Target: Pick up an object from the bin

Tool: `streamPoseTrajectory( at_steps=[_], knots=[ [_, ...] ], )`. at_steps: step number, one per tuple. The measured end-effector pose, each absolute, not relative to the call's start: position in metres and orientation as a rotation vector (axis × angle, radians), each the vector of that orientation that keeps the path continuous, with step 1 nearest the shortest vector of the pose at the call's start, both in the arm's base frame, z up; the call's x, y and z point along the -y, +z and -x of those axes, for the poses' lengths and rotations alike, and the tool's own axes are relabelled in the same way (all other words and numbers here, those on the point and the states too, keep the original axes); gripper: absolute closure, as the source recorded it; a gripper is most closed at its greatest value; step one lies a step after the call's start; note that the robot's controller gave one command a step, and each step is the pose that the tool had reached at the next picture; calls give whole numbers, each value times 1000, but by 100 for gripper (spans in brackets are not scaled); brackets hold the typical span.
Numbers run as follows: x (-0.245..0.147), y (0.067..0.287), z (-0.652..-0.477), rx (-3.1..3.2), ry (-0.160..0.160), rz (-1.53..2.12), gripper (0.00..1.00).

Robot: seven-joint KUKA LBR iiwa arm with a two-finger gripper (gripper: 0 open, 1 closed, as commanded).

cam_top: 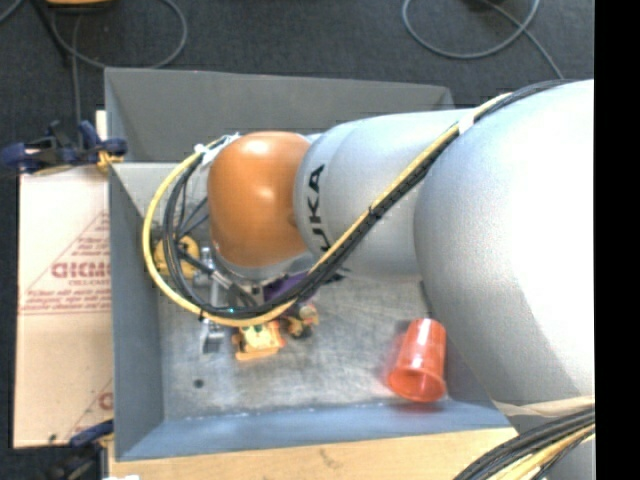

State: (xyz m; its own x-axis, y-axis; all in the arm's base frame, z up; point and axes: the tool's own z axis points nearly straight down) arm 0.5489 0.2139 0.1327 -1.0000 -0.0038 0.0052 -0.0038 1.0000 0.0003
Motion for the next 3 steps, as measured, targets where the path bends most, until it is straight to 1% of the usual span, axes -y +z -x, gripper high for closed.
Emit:
streamPoseTrajectory(
  at_steps=[1,2,3],
  knots=[
    [-213,137,-551,3144,-3,-1,0],
    [-173,113,-509,3149,-6,-30,0],
    [-148,87,-494,3136,3,25,0]
  ],
)
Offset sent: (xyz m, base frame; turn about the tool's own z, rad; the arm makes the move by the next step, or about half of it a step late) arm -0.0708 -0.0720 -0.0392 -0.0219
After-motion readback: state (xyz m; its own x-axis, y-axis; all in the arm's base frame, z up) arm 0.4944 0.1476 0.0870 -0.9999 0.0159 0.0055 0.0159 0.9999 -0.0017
